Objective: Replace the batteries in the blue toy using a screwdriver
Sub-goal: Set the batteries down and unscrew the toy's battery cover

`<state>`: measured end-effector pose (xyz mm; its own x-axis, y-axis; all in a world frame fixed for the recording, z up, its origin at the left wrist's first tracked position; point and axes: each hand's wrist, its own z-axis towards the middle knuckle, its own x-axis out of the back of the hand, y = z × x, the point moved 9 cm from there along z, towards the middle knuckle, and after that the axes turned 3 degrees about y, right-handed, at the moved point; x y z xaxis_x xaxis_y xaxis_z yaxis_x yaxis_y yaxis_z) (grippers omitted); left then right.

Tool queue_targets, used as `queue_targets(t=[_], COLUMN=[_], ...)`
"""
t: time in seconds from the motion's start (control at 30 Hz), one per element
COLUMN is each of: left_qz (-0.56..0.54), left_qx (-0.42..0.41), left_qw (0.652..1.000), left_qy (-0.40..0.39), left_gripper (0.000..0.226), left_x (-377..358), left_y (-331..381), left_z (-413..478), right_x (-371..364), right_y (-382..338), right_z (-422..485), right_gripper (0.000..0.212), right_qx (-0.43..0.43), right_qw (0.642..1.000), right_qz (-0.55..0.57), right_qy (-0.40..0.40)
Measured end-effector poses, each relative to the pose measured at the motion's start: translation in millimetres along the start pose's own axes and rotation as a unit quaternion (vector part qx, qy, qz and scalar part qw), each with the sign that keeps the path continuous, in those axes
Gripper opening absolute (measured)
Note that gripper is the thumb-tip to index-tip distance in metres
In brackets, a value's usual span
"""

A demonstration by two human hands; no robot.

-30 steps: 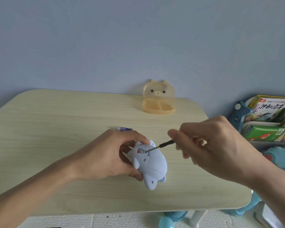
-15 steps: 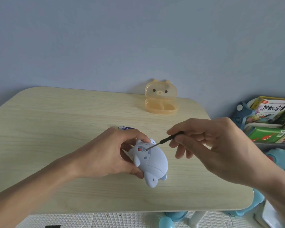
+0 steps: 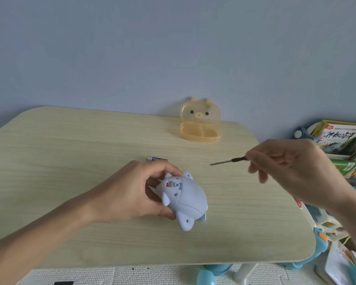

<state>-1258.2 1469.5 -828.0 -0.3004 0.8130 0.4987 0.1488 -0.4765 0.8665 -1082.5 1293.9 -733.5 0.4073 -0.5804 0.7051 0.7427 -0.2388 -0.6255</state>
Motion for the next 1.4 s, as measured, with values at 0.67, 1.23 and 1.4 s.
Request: queue_targets(t=[0.67, 1.23, 1.4], left_qz=[0.004, -0.004, -0.002], left_qx=[-0.001, 0.009, 0.012], left_qw=[1.000, 1.000, 0.999], left_qy=[0.020, -0.028, -0.034], left_gripper=[0.063, 0.049, 0.044], left_x=[-0.7, -1.9, -3.3], left_y=[1.0, 3.1, 4.6], left_z=[-3.2, -0.3, -0.1], right_x=[-34.4, -113.2, -116.0], right_y=[122.5, -62.2, -65.5], right_z=[-15.7, -22.4, -16.0], right_gripper=[0.012, 0.069, 0.069], right_qx=[-0.100, 0.144, 0.119], right_qw=[0.985, 0.909, 0.907], right_qz=[-0.137, -0.177, -0.181], right_qy=[-0.013, -0.348, -0.362])
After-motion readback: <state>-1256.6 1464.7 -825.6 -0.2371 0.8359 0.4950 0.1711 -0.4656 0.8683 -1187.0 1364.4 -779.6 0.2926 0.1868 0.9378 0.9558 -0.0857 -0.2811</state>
